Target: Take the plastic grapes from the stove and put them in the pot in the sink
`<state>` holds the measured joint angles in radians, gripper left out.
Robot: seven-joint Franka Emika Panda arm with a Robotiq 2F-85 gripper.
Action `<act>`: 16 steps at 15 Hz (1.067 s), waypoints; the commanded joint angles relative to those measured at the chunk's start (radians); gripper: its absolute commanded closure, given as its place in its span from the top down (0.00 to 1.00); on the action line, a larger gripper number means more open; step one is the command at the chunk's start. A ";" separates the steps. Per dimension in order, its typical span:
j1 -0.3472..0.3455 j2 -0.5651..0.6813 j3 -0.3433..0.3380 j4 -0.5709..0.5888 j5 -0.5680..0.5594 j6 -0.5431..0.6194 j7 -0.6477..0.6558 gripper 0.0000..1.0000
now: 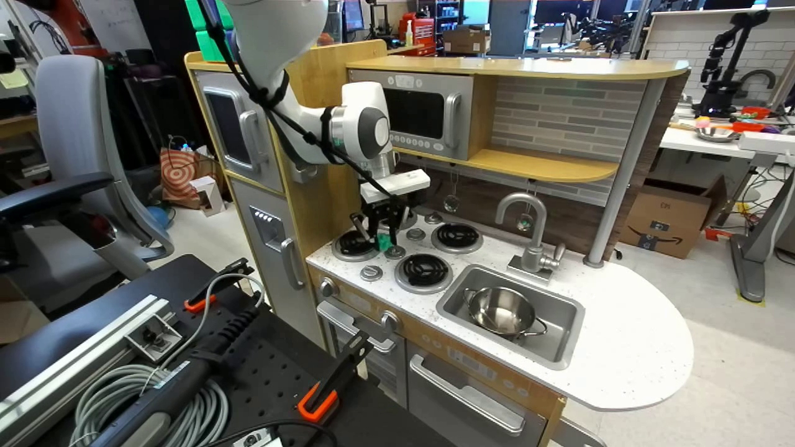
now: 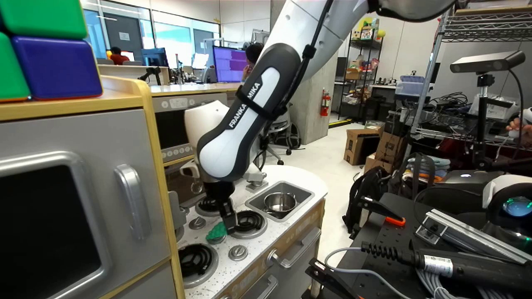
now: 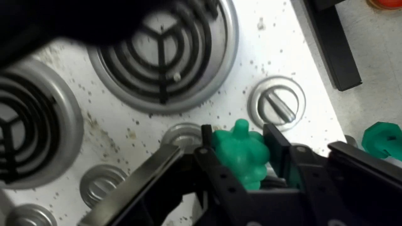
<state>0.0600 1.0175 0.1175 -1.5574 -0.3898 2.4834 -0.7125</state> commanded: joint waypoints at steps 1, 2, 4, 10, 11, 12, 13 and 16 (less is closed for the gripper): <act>-0.036 -0.157 -0.070 -0.211 0.001 0.103 0.113 0.18; -0.044 -0.173 -0.096 -0.229 -0.001 0.119 0.152 0.18; -0.052 -0.182 -0.149 -0.229 -0.004 0.115 0.226 0.18; -0.075 -0.146 -0.257 -0.167 0.011 -0.017 0.409 0.18; -0.089 -0.141 -0.256 -0.156 0.024 -0.045 0.423 0.18; -0.094 -0.135 -0.263 -0.146 0.027 -0.065 0.447 0.18; -0.100 -0.131 -0.266 -0.139 0.030 -0.082 0.468 0.18; -0.125 -0.111 -0.269 -0.096 0.048 -0.134 0.515 0.18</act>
<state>-0.0458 0.8746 -0.1507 -1.7211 -0.3803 2.4182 -0.2342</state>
